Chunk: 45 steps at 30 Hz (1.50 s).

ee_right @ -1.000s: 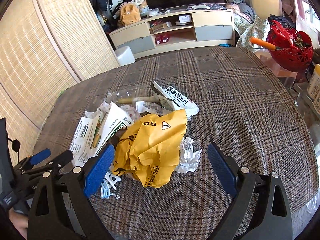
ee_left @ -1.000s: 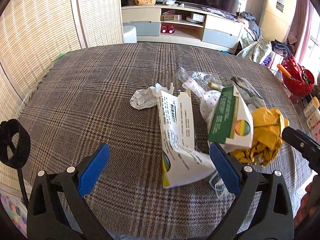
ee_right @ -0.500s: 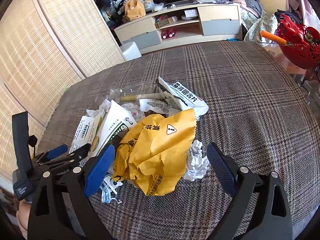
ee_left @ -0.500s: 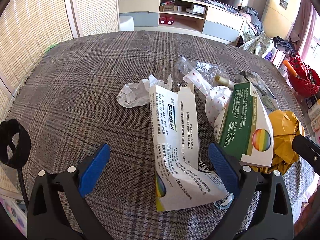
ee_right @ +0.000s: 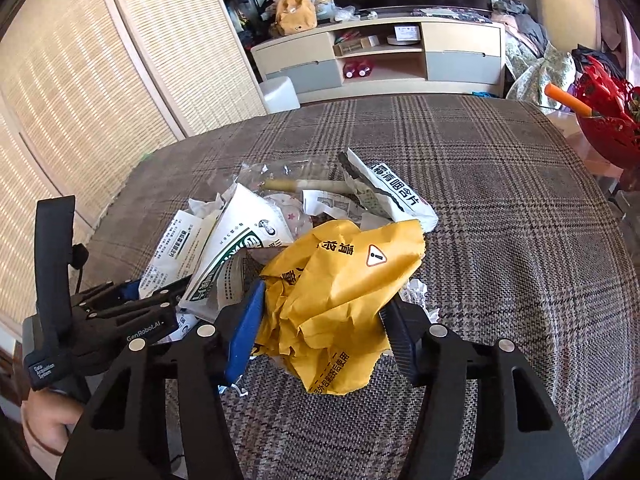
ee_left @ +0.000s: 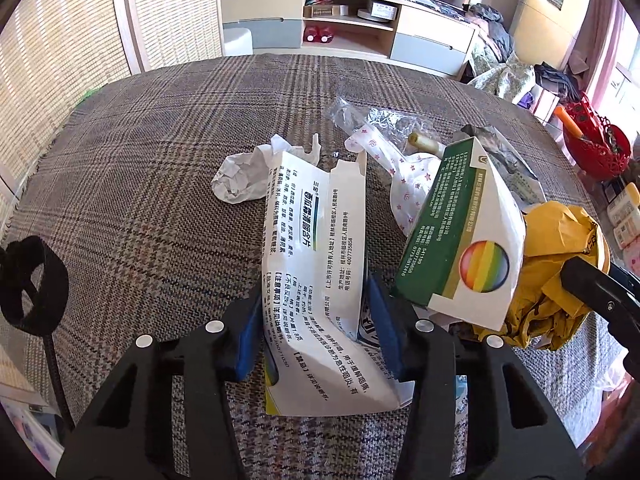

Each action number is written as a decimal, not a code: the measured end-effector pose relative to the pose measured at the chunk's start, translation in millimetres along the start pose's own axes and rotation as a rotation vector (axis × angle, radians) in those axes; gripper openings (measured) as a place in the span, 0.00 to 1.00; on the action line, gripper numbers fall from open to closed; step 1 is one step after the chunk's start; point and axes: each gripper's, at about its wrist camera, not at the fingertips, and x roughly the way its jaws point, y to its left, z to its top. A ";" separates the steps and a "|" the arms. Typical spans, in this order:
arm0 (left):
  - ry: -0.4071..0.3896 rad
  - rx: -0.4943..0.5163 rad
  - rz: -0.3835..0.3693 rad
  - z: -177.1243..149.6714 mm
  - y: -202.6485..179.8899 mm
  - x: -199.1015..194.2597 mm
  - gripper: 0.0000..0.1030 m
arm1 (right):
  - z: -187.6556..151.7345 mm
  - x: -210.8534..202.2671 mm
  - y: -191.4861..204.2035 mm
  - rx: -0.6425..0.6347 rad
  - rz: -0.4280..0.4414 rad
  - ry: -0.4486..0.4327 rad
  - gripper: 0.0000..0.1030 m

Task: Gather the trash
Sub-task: 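Grasp the white leaflet with the left tool while the right tool grasps the yellow envelope, then carry the leaflet and yellow envelope over the bin and release both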

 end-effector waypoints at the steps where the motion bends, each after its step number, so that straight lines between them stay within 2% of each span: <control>1: -0.002 -0.002 0.002 -0.6 1.6 -2.5 0.45 | 0.6 -1.9 -0.3 0.002 0.003 -0.004 0.56; 12: -0.057 0.001 0.042 -11.1 9.5 -48.1 0.45 | 4.4 -41.2 3.0 0.006 0.031 -0.083 0.55; 22: -0.116 0.014 0.021 -29.1 4.2 -106.7 0.45 | -6.5 -82.8 14.1 -0.006 0.049 -0.120 0.55; 27: -0.121 0.012 -0.008 -51.9 -1.9 -131.8 0.45 | -28.6 -103.5 18.1 -0.037 0.009 -0.121 0.55; 33: -0.123 0.041 -0.045 -99.5 -14.5 -153.8 0.45 | -72.1 -121.0 2.1 -0.016 -0.014 -0.095 0.55; 38: -0.123 0.075 -0.070 -134.4 -23.7 -164.9 0.45 | -109.3 -130.1 -6.7 0.006 -0.017 -0.071 0.55; 45: -0.103 0.058 -0.126 -178.1 -27.5 -162.7 0.45 | -158.7 -132.3 -10.9 0.022 -0.016 -0.036 0.55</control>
